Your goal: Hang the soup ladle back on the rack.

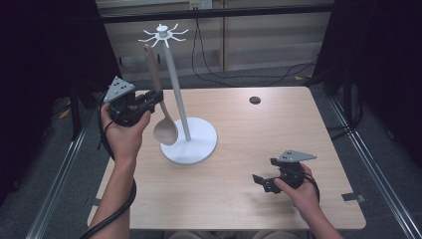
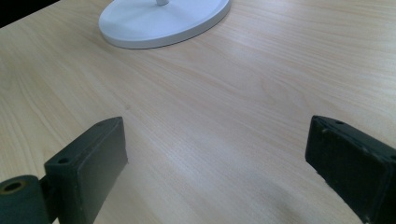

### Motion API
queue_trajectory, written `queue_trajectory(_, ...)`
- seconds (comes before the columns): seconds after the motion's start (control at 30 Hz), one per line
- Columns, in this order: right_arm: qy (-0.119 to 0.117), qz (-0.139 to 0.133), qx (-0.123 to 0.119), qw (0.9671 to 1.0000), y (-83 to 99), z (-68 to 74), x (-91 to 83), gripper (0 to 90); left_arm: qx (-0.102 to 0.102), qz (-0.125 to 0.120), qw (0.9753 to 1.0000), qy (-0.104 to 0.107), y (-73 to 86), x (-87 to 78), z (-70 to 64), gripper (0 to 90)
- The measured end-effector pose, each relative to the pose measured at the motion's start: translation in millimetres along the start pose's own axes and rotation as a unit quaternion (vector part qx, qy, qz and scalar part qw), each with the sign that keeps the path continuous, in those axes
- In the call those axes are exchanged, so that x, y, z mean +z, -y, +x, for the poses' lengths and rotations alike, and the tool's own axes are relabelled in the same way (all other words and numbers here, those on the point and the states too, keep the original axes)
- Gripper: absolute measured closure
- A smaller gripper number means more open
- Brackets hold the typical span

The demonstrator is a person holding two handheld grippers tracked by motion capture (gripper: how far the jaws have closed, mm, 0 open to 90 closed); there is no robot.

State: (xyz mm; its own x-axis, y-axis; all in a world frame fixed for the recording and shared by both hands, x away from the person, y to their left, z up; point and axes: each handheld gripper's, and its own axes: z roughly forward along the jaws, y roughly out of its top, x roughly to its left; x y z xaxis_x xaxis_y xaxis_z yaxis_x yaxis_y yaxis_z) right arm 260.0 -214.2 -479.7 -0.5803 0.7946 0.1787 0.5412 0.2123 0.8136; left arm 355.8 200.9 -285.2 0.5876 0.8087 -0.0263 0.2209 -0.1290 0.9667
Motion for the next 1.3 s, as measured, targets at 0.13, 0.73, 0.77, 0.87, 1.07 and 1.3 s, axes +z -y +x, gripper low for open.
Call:
queue_trajectory(0.13, -0.001, 0.000, -0.001, 1.0000, -0.1, -0.1, 0.3, 5.1, 0.003, 0.002, 1.0000, -0.003, -1.1, 1.3, 0.7, 77.6)
queue_trajectory(0.73, -0.003, 0.000, -0.002, 1.0000, -0.1, -0.2, 0.2, 5.1, 0.000, 0.002, 1.0000, -0.006, 0.3, 10.2, -0.2, 77.6)
queue_trajectory(0.77, -0.003, 0.000, -0.001, 1.0000, -0.1, -0.1, 0.3, 5.1, -0.001, 0.002, 1.0000, -0.006, 0.7, 10.8, -0.2, 77.6)
queue_trajectory(0.87, -0.003, -0.001, -0.002, 1.0000, -0.1, 0.1, 0.5, 5.1, -0.001, -0.001, 1.0000, -0.007, 1.9, 12.5, -0.2, 77.6)
queue_trajectory(1.07, -0.003, 0.001, -0.002, 1.0000, -0.1, 0.7, 1.1, 5.1, -0.001, -0.002, 1.0000, -0.008, 2.1, 15.8, -1.3, 77.6)
queue_trajectory(1.3, -0.004, 0.001, -0.002, 1.0000, 0.0, 0.9, 0.6, 5.1, -0.004, -0.010, 0.9999, -0.012, 3.5, 18.4, -1.3, 77.5)
